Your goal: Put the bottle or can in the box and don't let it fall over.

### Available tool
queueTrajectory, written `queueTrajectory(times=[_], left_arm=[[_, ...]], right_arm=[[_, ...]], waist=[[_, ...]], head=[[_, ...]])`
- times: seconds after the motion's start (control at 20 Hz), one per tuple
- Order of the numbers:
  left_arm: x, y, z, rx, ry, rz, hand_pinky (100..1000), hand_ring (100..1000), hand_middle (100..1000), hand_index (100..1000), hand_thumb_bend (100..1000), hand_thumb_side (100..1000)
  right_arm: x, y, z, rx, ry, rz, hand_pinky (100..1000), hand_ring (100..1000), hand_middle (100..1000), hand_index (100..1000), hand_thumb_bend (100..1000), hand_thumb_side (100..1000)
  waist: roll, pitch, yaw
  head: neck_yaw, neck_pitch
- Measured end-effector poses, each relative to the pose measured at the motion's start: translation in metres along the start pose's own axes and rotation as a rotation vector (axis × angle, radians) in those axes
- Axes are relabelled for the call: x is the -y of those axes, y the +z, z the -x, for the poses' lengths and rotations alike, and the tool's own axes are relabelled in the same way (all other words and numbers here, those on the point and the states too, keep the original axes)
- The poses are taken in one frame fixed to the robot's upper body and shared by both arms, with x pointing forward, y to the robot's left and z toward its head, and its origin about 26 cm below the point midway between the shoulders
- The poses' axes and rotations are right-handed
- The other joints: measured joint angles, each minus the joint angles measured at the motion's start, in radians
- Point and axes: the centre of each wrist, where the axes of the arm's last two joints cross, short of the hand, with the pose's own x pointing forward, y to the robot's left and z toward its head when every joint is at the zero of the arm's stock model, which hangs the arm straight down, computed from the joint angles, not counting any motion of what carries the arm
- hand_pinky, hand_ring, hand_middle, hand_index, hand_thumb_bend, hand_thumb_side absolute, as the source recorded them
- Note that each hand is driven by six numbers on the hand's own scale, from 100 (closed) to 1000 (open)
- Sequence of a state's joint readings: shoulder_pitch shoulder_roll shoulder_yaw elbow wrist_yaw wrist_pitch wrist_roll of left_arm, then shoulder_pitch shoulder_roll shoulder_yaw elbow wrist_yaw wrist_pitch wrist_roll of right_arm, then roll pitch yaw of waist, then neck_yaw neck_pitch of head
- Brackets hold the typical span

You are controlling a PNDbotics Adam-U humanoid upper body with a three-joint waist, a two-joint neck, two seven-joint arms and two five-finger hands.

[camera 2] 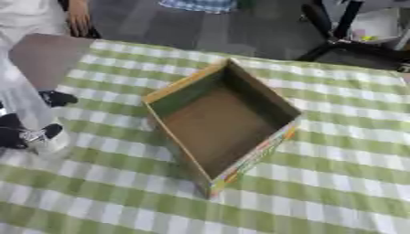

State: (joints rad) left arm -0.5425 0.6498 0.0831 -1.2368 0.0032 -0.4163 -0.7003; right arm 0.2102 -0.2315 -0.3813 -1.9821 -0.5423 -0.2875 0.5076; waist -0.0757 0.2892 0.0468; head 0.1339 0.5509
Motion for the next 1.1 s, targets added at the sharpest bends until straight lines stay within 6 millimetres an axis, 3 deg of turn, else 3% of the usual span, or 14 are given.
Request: queueTrajectory(times=[0.65, 0.85, 1.0, 1.1], left_arm=[[0.007, 0.007, 0.012, -0.047, -0.020, -0.004, 1000, 1000, 797, 839, 223, 369], [0.008, 0.008, 0.014, -0.051, -0.023, -0.007, 1000, 1000, 786, 822, 167, 361], [0.008, 0.008, 0.014, -0.052, -0.022, -0.009, 1000, 1000, 761, 782, 100, 315], [0.008, 0.009, 0.014, -0.055, -0.020, -0.010, 1000, 1000, 740, 748, 100, 227]], right_arm=[[-0.001, 0.001, 0.001, 0.003, -0.004, 0.004, 923, 1000, 1000, 1000, 100, 614], [-0.001, 0.001, 0.001, 0.003, -0.004, 0.004, 924, 1000, 1000, 1000, 100, 613], [-0.001, 0.001, 0.001, 0.003, -0.004, 0.004, 924, 1000, 1000, 1000, 100, 613], [-0.001, 0.001, 0.001, 0.003, -0.004, 0.004, 924, 1000, 1000, 1000, 100, 613]], waist=[[-0.003, 0.000, 0.003], [-0.003, 0.000, 0.003], [-0.003, 0.000, 0.003], [-0.003, 0.000, 0.003]], head=[[0.000, 0.000], [0.000, 0.000], [0.000, 0.000], [0.000, 0.000]])
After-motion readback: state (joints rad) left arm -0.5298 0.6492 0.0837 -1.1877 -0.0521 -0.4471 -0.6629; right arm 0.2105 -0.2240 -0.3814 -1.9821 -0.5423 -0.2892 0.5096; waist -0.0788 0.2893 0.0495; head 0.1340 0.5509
